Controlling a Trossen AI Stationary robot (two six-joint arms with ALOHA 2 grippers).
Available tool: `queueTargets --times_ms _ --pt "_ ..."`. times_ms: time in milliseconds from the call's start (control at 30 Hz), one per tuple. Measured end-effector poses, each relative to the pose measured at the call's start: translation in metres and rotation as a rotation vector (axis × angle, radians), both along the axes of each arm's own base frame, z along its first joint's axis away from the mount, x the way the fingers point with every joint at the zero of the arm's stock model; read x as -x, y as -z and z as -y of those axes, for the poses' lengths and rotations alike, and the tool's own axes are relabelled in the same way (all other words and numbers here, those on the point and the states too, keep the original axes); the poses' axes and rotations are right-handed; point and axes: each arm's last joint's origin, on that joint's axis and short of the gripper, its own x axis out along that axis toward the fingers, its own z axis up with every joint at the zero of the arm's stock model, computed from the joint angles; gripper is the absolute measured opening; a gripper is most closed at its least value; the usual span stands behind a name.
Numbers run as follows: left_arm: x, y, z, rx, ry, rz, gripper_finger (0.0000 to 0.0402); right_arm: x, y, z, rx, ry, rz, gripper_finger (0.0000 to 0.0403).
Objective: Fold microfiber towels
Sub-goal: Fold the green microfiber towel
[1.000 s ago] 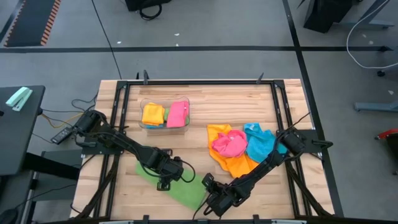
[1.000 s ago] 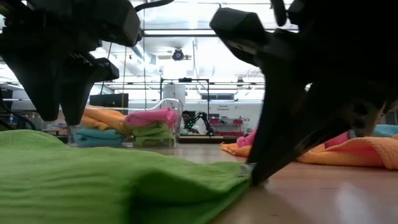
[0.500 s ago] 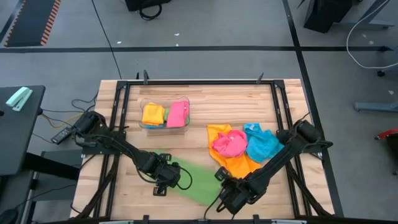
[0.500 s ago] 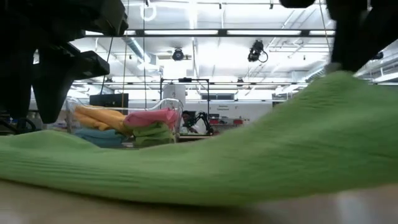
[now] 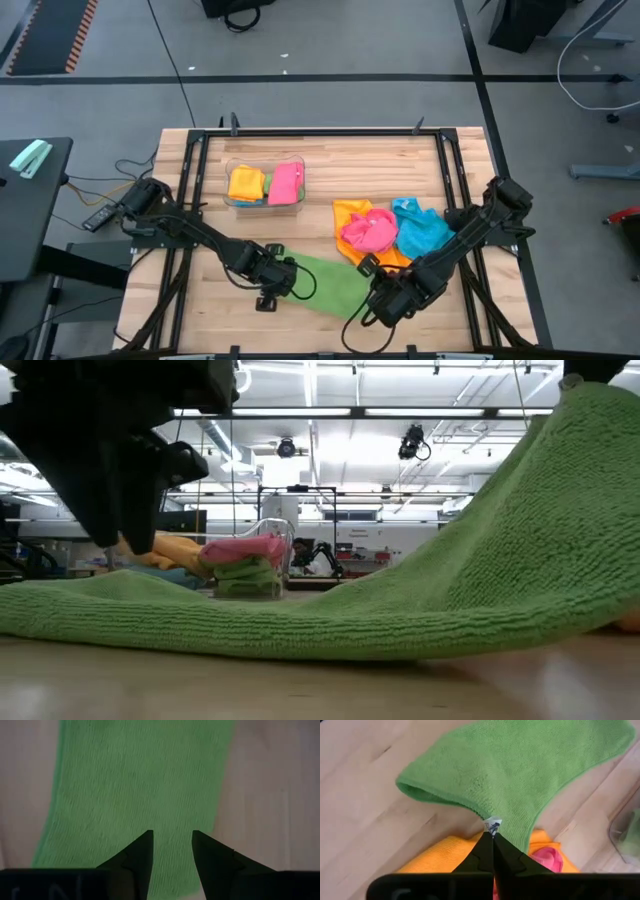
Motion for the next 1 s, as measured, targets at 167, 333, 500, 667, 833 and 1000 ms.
queueTargets --times_ms 167,333,500,667,833,1000 --pt "0.000 0.001 0.002 -0.016 0.004 0.011 0.0135 -0.011 0.002 0.004 -0.045 0.027 0.021 0.0001" --pt "0.003 0.000 0.006 -0.016 0.017 0.011 0.0133 -0.028 0.009 0.009 -0.106 0.061 0.039 0.0001" --pt "0.009 0.001 0.012 -0.020 0.028 -0.006 0.0133 -0.046 0.028 0.014 -0.134 0.090 0.014 0.0001" --pt "0.019 0.000 0.017 -0.041 0.040 -0.052 0.0128 -0.063 0.042 0.019 -0.164 0.119 0.035 0.0001" --pt "0.024 -0.002 0.020 -0.041 0.039 -0.063 0.0132 -0.078 0.046 0.029 -0.203 0.153 0.086 0.0001" --pt "0.025 -0.003 0.022 -0.038 0.044 -0.057 0.0133 -0.091 0.049 0.038 -0.246 0.202 0.118 0.0001"
